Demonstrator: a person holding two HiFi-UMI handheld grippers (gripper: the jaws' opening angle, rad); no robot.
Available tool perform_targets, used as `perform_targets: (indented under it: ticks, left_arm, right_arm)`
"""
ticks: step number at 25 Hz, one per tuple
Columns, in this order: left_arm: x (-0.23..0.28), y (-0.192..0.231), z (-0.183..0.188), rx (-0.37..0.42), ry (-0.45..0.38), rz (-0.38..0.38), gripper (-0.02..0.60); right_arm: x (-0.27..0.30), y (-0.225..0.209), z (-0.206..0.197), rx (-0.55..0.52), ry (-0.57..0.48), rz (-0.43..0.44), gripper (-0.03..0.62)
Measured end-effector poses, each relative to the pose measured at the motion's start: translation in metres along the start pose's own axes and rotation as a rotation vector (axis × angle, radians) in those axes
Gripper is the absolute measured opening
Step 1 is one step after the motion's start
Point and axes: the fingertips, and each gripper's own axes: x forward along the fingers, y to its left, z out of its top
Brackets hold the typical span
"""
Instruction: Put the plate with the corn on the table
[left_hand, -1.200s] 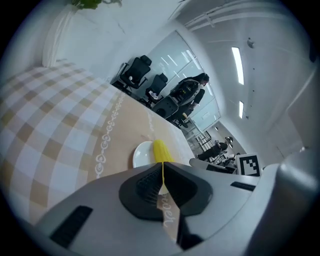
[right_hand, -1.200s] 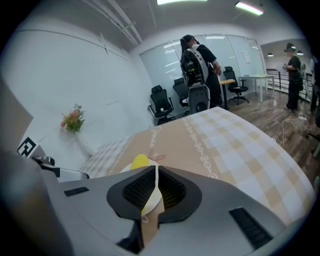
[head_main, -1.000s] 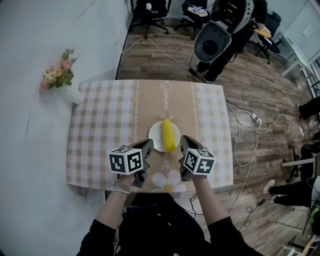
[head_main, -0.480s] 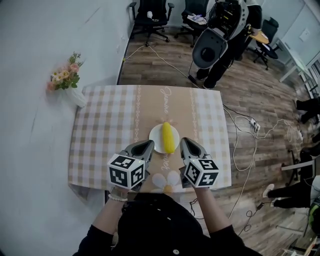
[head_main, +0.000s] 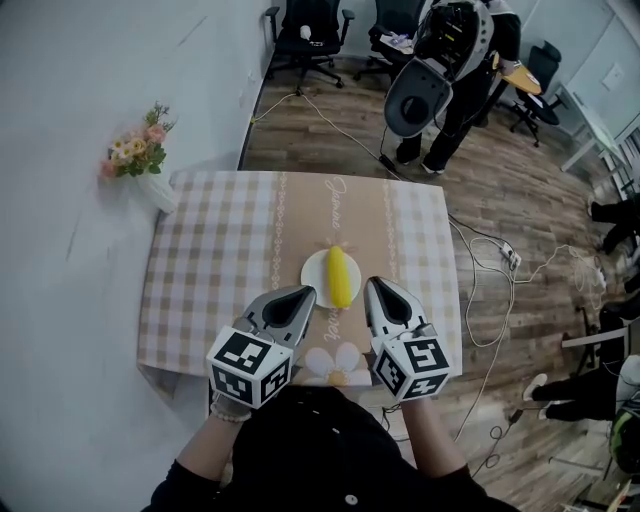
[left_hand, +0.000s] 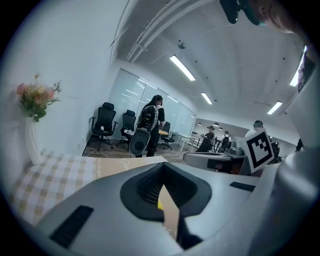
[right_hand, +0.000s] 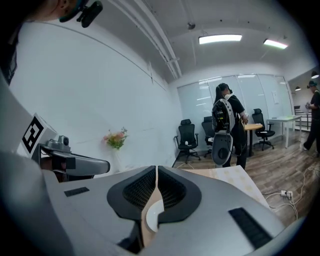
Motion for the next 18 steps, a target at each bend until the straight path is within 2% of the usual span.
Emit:
perform_targets:
  ticks: [4, 8, 18]
  left_arm:
    - [-0.008, -0.006, 0.009, 0.019, -0.016, -0.01, 0.014]
    - [-0.012, -0.008, 0.014, 0.045, 0.0, -0.007, 0.014]
    - [-0.023, -0.008, 0.03, 0.091, -0.038, 0.014, 0.014]
  right_arm:
    - [-0.006, 0.01, 0.014, -0.057, -0.031, 0.007, 0.048]
    - [-0.011, 0.014, 0.024, -0.068, -0.05, 0.009, 0.048]
    - [-0.02, 0.023, 0.03, -0.088, -0.05, 0.016, 0.045]
